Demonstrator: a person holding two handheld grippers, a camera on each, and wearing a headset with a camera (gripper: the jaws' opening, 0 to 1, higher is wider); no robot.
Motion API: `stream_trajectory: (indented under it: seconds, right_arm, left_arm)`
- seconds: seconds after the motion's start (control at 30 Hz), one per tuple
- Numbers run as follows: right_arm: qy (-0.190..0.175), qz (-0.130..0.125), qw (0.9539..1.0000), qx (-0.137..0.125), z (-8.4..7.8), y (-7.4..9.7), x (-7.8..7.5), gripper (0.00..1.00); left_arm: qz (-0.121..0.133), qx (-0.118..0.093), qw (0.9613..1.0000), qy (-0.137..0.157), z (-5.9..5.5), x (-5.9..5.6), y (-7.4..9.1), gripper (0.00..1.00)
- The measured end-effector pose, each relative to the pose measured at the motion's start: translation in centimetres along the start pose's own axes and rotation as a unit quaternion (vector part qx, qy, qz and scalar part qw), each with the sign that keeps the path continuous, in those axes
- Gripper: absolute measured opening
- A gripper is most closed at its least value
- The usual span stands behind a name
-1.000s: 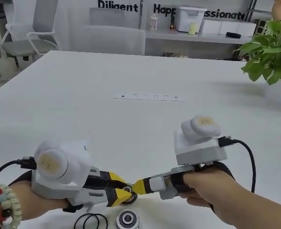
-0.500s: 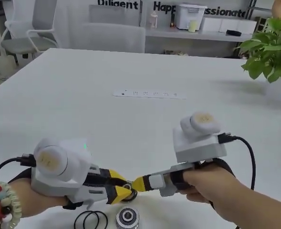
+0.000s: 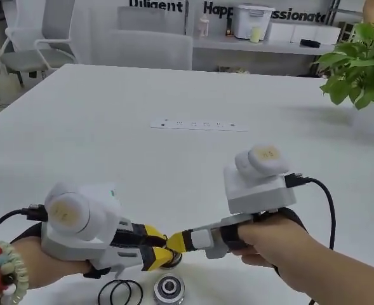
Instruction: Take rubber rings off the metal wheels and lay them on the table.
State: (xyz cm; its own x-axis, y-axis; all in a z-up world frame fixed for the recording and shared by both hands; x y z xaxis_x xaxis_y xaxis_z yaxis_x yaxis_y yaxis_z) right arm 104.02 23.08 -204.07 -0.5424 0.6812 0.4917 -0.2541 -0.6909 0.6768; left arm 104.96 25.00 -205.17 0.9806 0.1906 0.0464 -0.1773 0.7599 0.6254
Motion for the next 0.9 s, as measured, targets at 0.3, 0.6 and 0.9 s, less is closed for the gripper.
stream_trajectory:
  seconds: [0.3, 0.6, 0.9]
  right_arm:
    - [-0.009, -0.015, 0.9998, 0.010, -0.6, -0.1, -0.9, 0.00]
    - [-0.011, -0.019, 0.9996, 0.016, -0.9, -0.1, -1.3, 0.00]
    - [-0.016, -0.018, 0.9996, 0.014, -0.8, 0.0, -1.4, 0.00]
  left_arm:
    - [0.001, 0.004, 1.0000, 0.006, 0.0, 0.0, -0.1, 0.09]
    - [-0.004, 0.018, 0.9998, 0.001, 0.1, -0.1, 0.0, 0.09]
    - [-0.010, 0.018, 0.9997, -0.015, 0.5, -0.4, 0.4, 0.13]
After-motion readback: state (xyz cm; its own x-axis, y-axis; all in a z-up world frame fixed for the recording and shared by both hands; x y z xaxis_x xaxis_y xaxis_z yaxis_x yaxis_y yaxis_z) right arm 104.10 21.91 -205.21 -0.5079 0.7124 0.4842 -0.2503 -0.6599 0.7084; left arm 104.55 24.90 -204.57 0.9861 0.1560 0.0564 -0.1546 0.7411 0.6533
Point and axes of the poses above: the centre of the closed fingertips' face, and the gripper's own axes: y roughly backward along the fingers, x roughly to its left, z roughly out of its top, the point moved 2 cm from there along y, roughly backward along the fingers, and after that the axes turned 9 degrees about x, right-handed, at the moved point
